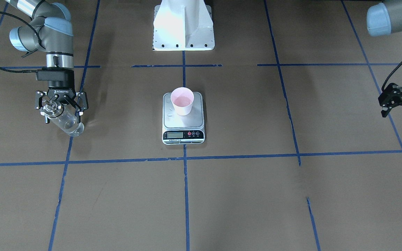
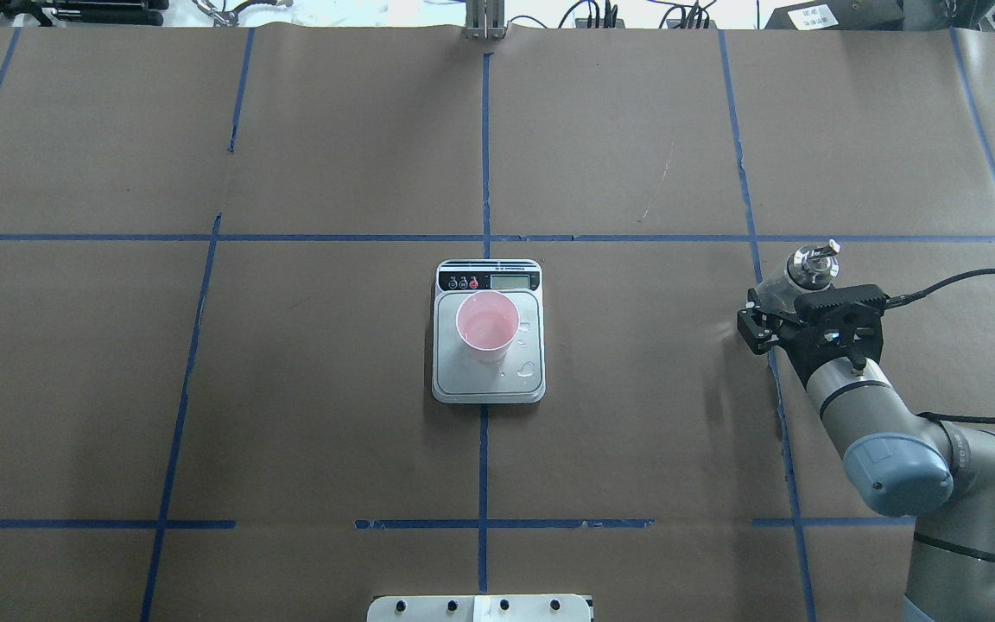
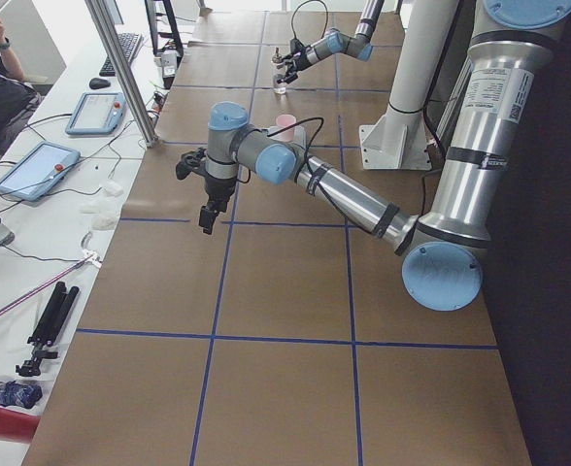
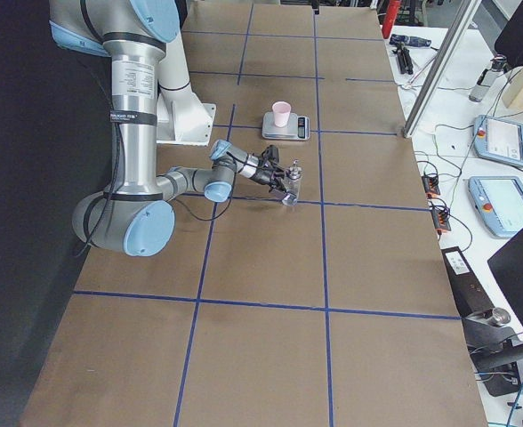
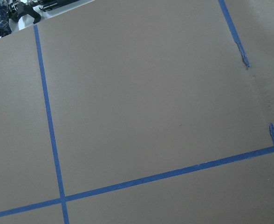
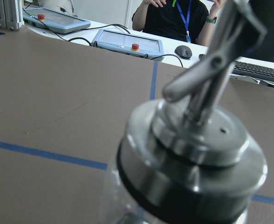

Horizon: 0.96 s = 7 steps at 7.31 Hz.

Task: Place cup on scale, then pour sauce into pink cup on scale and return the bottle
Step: 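Close the right gripper around the glass sauce bottle, then lift the bottle with the right gripper and carry it toward the pink cup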

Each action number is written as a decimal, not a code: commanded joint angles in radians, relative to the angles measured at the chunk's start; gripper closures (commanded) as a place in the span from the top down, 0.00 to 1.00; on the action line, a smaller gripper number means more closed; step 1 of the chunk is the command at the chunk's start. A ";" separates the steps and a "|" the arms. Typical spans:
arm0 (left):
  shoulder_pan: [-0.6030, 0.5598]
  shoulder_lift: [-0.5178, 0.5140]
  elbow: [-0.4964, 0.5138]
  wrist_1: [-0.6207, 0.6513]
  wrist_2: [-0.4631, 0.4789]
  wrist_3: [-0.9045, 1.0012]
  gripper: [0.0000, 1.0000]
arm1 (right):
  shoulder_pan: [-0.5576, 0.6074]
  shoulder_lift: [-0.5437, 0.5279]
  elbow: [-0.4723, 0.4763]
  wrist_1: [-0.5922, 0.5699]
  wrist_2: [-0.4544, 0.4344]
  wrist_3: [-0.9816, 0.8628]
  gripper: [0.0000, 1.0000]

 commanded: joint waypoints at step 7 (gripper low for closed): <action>-0.007 -0.003 -0.012 0.010 -0.004 -0.012 1.00 | 0.158 0.032 0.063 0.119 0.211 -0.196 0.00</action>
